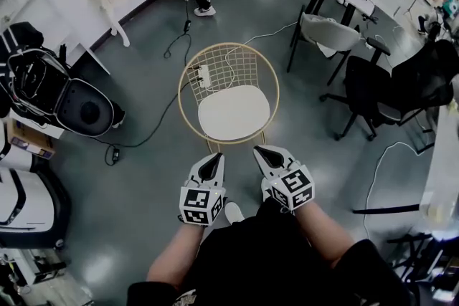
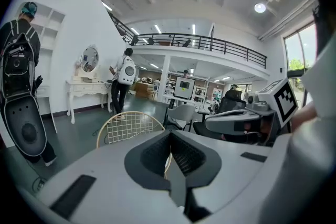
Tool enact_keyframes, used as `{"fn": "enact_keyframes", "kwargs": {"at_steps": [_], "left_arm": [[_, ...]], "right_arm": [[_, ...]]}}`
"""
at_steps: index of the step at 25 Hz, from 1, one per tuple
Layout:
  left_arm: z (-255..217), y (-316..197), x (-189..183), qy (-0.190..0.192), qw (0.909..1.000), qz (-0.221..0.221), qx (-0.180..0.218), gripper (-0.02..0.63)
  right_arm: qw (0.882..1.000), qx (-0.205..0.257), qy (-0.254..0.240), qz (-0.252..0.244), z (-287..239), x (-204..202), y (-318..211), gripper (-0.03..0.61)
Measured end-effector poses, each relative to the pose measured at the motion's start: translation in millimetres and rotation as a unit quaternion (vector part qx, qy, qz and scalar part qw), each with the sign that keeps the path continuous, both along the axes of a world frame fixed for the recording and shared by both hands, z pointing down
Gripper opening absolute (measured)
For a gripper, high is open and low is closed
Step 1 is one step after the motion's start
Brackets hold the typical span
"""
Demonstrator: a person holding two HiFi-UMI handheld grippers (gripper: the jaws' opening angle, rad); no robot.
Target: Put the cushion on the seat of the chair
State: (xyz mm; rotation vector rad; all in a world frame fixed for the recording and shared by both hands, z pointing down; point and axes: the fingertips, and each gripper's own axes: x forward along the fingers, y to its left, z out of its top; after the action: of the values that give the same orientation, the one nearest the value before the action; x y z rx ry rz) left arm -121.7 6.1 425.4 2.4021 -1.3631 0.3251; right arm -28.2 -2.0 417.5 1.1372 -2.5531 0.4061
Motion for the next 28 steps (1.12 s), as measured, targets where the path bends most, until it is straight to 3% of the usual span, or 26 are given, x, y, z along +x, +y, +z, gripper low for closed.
{"fn": "enact_keyframes", "kwargs": {"at_steps": [28], "left_arm": [[-1.4, 28.5, -2.8, 0.009, 0.9999, 0.01, -0.003, 0.017]], "right_arm": [[1.0, -0.001, 0.0, 0.004, -0.6, -6.6, 30.1, 0.012]]}}
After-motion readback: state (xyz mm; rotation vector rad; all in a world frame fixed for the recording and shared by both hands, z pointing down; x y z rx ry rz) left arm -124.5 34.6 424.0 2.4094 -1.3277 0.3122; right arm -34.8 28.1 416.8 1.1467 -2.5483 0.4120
